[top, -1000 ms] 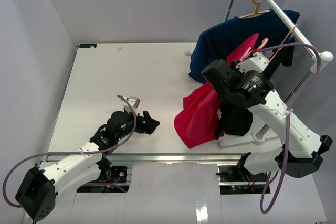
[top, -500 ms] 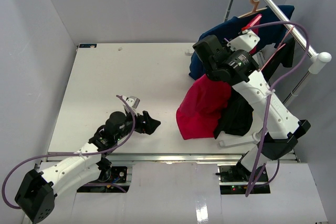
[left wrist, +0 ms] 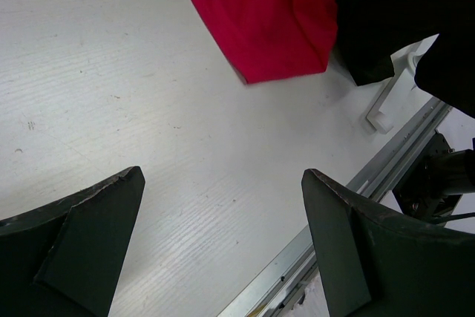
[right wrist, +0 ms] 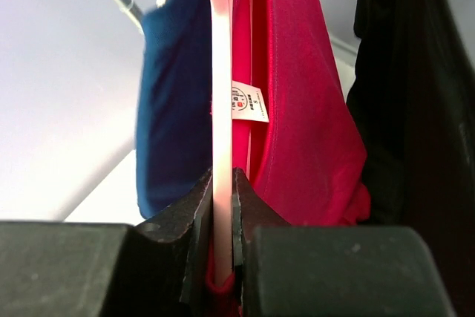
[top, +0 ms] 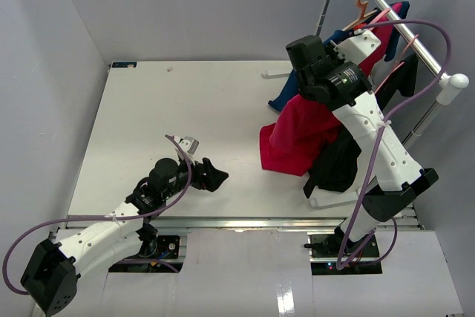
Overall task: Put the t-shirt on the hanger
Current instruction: Place the hanger at the clothesline.
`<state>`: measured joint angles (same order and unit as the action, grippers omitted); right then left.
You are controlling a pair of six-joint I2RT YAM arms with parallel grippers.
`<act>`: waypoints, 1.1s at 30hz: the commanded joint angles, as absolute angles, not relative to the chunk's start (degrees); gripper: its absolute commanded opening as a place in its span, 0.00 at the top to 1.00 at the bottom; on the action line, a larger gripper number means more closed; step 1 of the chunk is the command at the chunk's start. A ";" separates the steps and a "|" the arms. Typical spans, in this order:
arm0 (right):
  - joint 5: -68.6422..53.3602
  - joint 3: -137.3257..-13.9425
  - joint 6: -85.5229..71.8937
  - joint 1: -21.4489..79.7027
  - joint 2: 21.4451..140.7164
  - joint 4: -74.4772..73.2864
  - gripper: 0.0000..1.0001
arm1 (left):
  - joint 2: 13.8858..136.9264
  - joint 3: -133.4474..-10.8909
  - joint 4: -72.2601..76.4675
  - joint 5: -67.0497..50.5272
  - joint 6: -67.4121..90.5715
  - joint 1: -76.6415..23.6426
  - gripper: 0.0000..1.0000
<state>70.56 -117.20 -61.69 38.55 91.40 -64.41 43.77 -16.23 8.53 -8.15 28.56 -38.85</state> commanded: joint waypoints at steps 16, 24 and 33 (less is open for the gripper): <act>67.85 -109.34 -56.36 26.99 87.83 -49.92 0.92 | 45.77 -15.85 10.72 -9.49 28.74 -39.15 0.02; 66.77 -107.71 -56.93 25.07 89.21 -49.94 0.92 | 45.62 -15.91 10.66 -9.56 28.65 -39.18 0.02; 66.38 -111.12 -57.91 23.76 89.58 -49.85 0.92 | 45.52 -15.82 10.55 -10.10 28.65 -39.19 0.02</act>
